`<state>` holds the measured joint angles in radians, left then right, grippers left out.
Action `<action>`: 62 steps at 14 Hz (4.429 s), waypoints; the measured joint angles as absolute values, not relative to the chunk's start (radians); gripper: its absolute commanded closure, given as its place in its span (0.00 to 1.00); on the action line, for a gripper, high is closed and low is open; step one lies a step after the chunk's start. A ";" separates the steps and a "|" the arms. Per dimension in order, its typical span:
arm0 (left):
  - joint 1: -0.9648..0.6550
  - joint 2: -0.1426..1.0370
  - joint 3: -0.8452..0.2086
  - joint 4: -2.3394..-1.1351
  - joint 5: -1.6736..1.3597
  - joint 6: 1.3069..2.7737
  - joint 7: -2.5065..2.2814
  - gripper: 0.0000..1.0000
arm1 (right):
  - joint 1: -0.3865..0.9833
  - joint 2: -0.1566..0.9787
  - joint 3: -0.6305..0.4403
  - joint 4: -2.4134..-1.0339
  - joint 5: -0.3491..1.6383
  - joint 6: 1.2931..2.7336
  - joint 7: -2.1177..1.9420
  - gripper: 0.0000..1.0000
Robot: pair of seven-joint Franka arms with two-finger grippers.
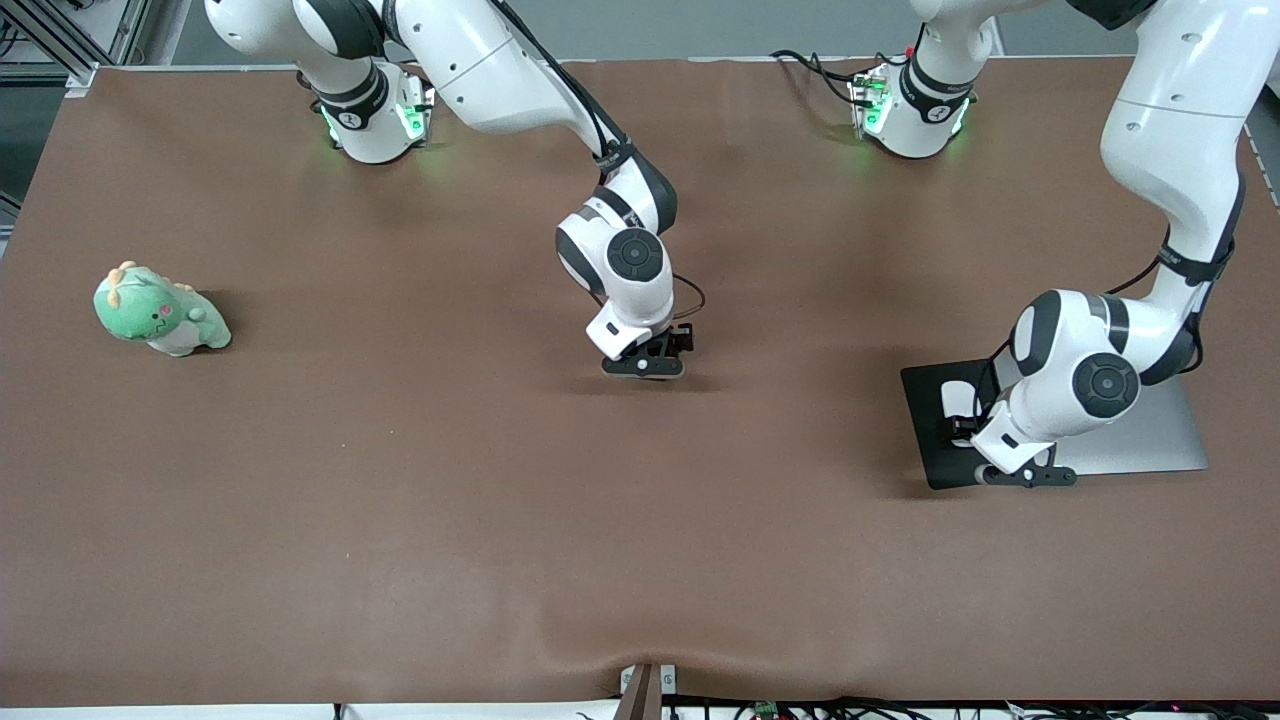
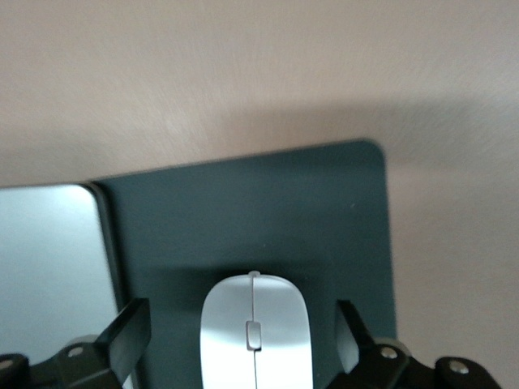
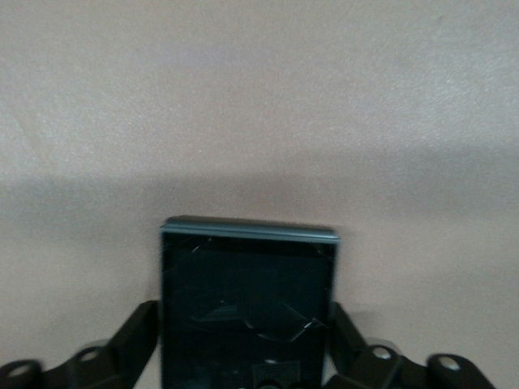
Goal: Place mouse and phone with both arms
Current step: 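Open the left gripper to release the mouse on the grey pad, then lift the phone with the right gripper while the left gripper withdraws, then lower the black phone beside the green plush toy with the right gripper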
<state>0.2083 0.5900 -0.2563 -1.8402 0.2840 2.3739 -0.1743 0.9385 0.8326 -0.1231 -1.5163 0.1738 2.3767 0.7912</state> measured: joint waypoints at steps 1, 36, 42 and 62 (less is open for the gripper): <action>0.208 0.565 -0.259 -1.839 0.284 2.371 -0.174 0.00 | 0.939 0.831 -0.123 -1.509 0.174 2.373 0.791 1.00; -0.211 -0.032 -0.058 -1.673 -0.032 1.689 -0.181 0.00 | 0.159 0.306 -0.185 -1.852 0.055 1.939 -0.088 1.00; -0.210 -0.032 -0.056 -1.676 -0.032 1.689 -0.181 0.00 | 0.007 0.221 -0.186 -2.027 0.052 2.047 -0.288 1.00; -0.182 -0.035 -0.045 -1.663 -0.032 1.666 -0.176 0.00 | -0.089 0.223 -0.173 -2.466 0.052 2.565 -0.327 0.91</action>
<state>-0.1815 -0.0355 -0.0451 -1.6628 -0.0318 1.6664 -0.1762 -0.0889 0.2229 -0.1732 -2.4664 0.0523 2.5653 -0.3273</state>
